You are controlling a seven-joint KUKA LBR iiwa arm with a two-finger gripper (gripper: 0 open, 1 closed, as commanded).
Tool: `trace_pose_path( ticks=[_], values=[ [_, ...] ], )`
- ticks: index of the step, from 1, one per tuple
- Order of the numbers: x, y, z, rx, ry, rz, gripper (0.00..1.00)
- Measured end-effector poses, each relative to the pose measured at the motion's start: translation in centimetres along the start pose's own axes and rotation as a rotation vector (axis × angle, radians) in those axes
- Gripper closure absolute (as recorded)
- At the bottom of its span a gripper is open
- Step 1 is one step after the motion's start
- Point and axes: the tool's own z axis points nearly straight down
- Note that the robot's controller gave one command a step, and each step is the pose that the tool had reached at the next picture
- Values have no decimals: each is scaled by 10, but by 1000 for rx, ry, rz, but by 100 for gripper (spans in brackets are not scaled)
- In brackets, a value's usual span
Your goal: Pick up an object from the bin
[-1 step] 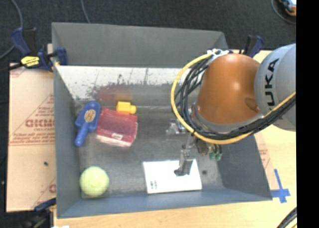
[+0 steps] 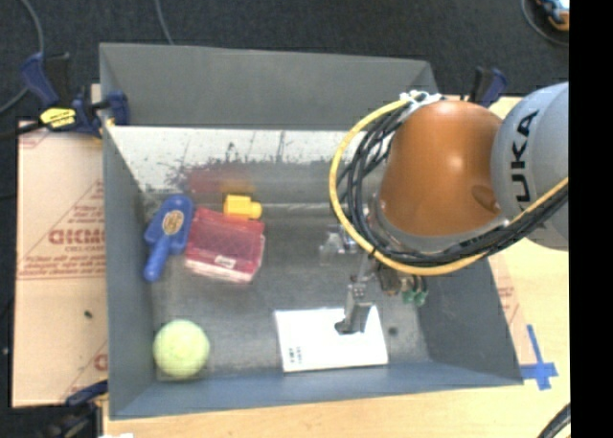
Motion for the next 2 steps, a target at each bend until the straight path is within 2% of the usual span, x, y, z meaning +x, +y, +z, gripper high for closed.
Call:
trace_pose_path(
  ticks=[1,2],
  values=[
    [20,-19,96,1,10,-85,0],
    [-11,-17,92,1,-4,-124,0]
  ],
)
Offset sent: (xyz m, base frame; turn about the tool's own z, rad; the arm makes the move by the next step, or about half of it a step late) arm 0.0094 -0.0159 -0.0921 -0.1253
